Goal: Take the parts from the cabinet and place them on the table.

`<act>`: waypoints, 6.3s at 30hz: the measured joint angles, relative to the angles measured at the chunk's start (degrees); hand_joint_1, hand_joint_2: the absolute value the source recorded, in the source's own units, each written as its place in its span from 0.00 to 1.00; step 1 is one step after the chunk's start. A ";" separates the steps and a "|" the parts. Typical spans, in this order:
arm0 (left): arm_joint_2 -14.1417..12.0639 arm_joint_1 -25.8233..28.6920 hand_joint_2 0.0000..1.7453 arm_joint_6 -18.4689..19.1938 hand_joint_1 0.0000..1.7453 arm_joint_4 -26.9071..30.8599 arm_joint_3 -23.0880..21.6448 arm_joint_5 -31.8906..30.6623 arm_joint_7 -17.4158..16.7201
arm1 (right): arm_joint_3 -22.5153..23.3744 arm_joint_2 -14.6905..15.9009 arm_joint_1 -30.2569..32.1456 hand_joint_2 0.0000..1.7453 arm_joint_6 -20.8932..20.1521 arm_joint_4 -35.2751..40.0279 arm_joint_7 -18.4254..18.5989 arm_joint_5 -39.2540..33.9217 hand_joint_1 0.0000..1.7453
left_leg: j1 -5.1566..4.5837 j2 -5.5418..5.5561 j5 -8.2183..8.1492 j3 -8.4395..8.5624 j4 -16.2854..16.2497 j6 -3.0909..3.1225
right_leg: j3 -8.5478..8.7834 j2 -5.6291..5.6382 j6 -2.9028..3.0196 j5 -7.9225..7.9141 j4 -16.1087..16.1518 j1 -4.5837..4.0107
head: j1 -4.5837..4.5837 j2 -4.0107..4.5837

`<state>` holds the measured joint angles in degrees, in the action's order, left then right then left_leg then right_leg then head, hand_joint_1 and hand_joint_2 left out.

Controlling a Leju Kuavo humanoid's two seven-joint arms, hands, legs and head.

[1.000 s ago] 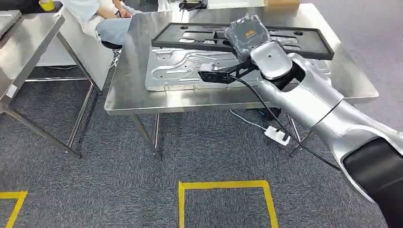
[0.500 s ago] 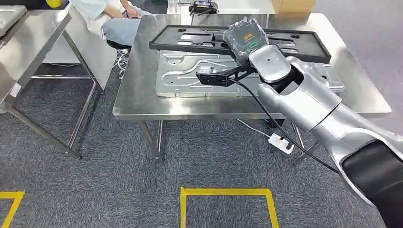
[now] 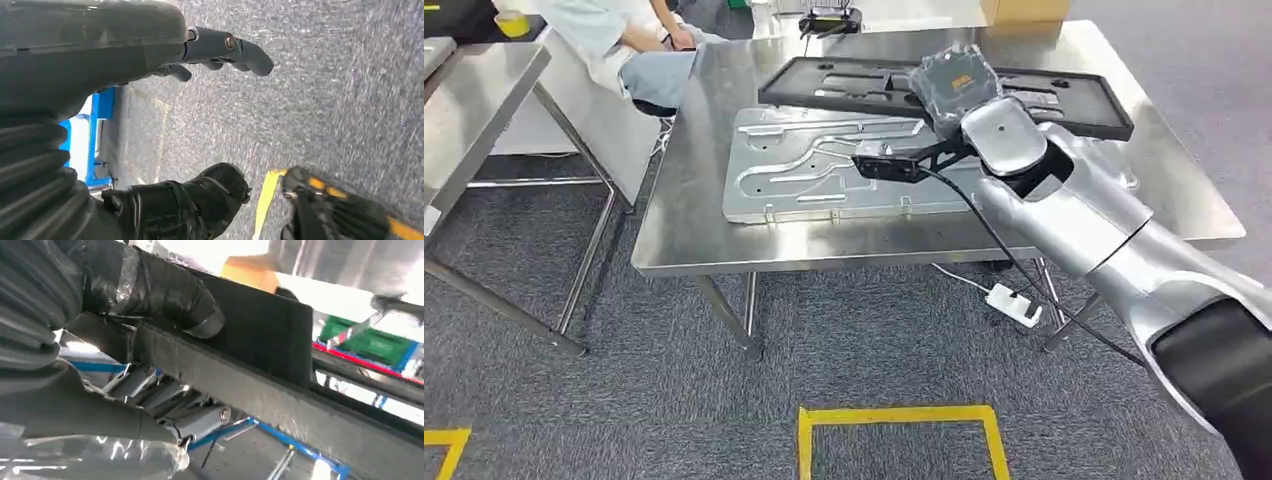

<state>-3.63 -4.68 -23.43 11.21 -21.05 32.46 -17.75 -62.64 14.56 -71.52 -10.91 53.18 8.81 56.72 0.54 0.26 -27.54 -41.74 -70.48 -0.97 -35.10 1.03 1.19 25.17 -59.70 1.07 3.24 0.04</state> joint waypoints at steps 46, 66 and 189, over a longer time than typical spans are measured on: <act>0.07 -0.23 1.00 -0.90 0.00 -0.17 -0.50 0.61 0.09 | 1.18 1.88 3.21 1.00 1.99 0.46 -0.63 -0.15 1.00 | -0.31 0.38 1.19 9.40 13.15 3.24 | -7.17 -0.80 -2.82 0.77 -9.81 0.34 | -0.77 0.00; 0.02 -0.45 1.00 -1.77 0.00 -0.17 -0.66 1.11 1.18 | 1.42 1.51 3.00 1.00 2.84 0.15 -1.33 -0.15 1.00 | -1.02 0.09 3.98 4.81 11.62 2.08 | 0.84 -0.31 -1.46 1.10 0.12 0.26 | -0.07 0.00; 0.15 -0.72 0.00 -1.05 0.00 -0.24 -0.79 4.13 5.92 | 9.25 2.47 17.58 0.00 7.52 3.24 -1.69 -3.02 0.00 | -0.40 0.20 -1.93 12.24 12.45 0.55 | -3.88 -1.43 -1.94 -4.73 0.91 0.29 | -0.50 0.00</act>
<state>-3.48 -5.40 -24.48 10.97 -21.84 36.59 -11.82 -53.40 17.03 -53.94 -3.39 56.41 7.12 53.70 0.14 0.46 -29.48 -29.49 -58.04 -0.42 -38.98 -0.41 -0.74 20.44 -58.79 1.36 2.73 0.04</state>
